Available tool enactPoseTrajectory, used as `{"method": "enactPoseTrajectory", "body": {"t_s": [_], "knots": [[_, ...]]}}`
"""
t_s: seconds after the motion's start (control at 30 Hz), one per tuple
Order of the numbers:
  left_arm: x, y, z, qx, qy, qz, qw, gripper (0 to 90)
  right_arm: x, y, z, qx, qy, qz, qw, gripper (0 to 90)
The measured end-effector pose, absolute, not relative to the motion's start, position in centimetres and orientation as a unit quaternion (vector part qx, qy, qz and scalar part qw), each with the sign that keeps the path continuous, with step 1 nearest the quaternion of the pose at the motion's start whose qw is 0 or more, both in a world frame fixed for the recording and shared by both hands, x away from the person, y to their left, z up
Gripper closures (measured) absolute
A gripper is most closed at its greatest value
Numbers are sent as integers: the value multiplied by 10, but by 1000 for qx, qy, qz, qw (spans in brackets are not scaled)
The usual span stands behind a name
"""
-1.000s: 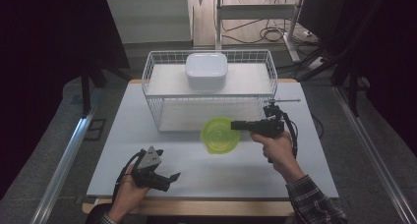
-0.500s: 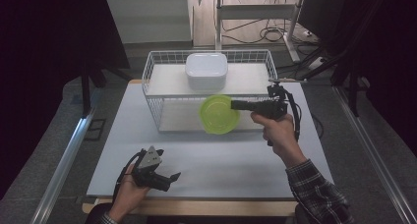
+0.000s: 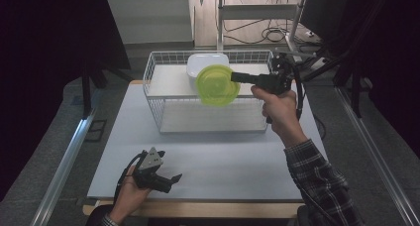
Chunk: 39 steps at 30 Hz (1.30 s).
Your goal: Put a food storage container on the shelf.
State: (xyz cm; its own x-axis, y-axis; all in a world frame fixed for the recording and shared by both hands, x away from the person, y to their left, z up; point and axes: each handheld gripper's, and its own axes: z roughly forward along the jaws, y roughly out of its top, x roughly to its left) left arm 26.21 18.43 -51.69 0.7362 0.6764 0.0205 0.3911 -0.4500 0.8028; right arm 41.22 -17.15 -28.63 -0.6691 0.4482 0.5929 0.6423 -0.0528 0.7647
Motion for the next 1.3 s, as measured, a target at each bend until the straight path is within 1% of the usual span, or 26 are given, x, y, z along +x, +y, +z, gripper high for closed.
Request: {"method": "enactPoseTrajectory", "body": {"t_s": [0.3,0.5,0.77,1.0,1.2,1.3], "knots": [[262,185,-517,834,320,168,416,9,432,-158,-262,-416,-668,-616,43,815],[262,185,-517,835,319,168,416,9,449,-146,-254,-433,-658,-615,26,815],[263,186,-517,835,318,166,417,9,470,-131,-255,-464,-647,-605,-1,814],[263,185,-518,837,317,164,416,10,476,-127,-260,-488,-639,-594,-3,809],[263,184,-519,839,314,162,413,10,477,-121,-258,-513,-638,-574,-27,778],[263,184,-519,840,313,162,413,9,479,-120,-259,-525,-635,-565,-37,742]]}}
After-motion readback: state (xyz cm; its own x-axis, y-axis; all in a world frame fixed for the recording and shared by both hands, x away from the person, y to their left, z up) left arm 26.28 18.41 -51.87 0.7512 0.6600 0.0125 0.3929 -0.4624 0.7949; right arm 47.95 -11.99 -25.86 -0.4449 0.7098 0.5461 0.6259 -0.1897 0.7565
